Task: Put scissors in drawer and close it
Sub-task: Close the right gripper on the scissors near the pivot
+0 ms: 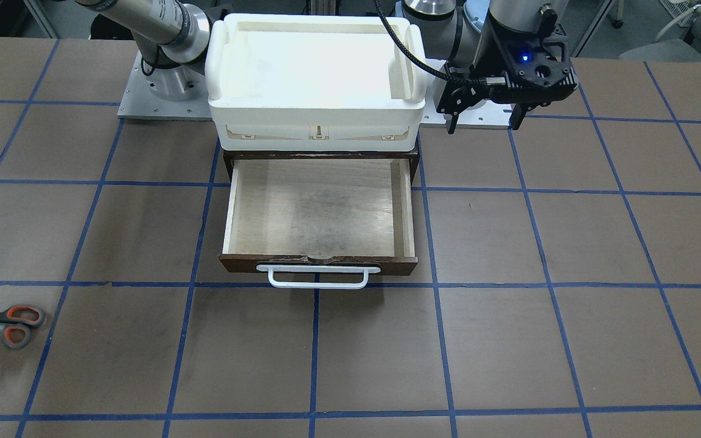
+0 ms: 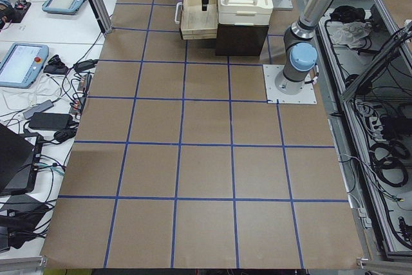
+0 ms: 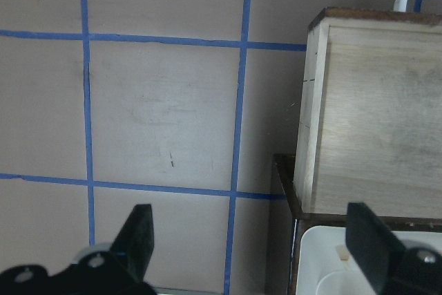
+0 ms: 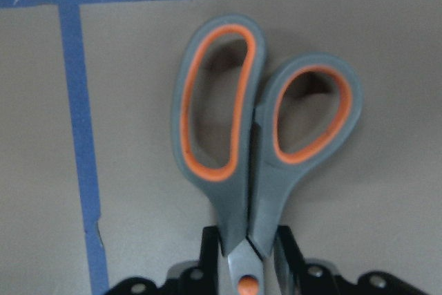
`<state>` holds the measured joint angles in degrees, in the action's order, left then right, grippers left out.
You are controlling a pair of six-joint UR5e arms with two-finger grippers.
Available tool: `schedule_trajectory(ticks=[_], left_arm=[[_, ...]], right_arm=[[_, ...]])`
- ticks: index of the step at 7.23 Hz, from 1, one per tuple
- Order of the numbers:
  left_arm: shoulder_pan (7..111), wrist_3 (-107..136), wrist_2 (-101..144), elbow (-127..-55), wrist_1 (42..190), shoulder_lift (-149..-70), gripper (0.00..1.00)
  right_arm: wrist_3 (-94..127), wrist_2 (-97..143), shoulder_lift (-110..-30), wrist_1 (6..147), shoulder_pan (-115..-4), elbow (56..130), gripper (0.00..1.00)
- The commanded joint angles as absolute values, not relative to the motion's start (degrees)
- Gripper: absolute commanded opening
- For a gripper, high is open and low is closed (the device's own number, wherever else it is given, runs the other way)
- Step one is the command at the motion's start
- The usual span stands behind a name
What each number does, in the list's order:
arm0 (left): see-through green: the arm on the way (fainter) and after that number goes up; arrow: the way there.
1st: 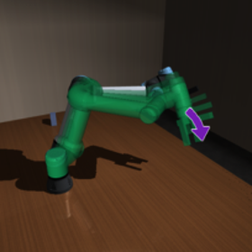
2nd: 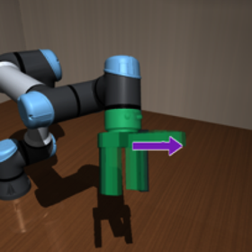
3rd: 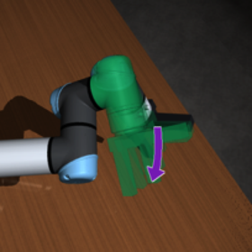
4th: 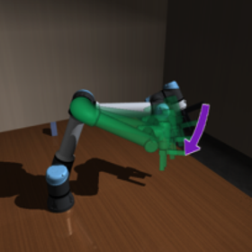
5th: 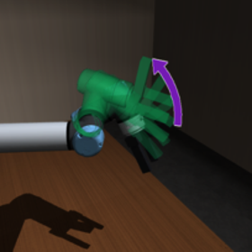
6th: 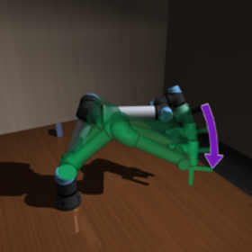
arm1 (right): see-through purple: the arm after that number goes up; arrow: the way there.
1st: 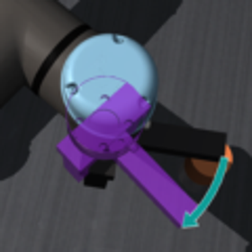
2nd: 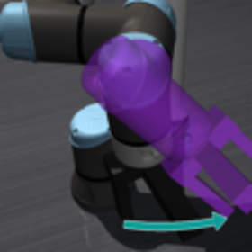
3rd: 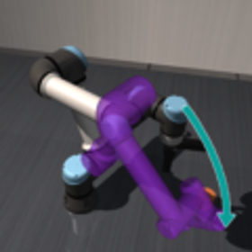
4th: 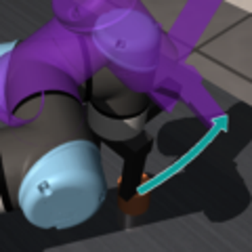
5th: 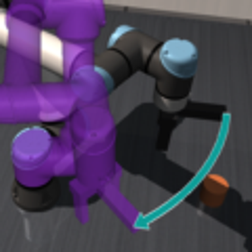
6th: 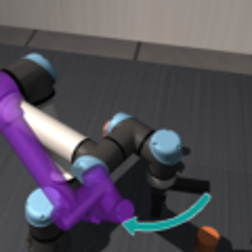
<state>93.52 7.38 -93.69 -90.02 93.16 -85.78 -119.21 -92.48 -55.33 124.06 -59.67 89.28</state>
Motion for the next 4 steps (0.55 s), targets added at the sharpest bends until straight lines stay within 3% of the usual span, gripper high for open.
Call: schedule_trajectory(ticks=[1, 4], left_arm=[[93.5, 7.4, -93.6, -90.0, 93.1, -85.8, 1.0], [93.5, 7.4, -93.7, -90.0, 93.1, -85.8, 1.0]], right_arm=[[-119.3, -91.5, -59.6, 123.7, -60.2, 89.3, 0.0], [-117.3, -90.4, -70.7, 115.8, -67.6, 89.3, 0.0]])
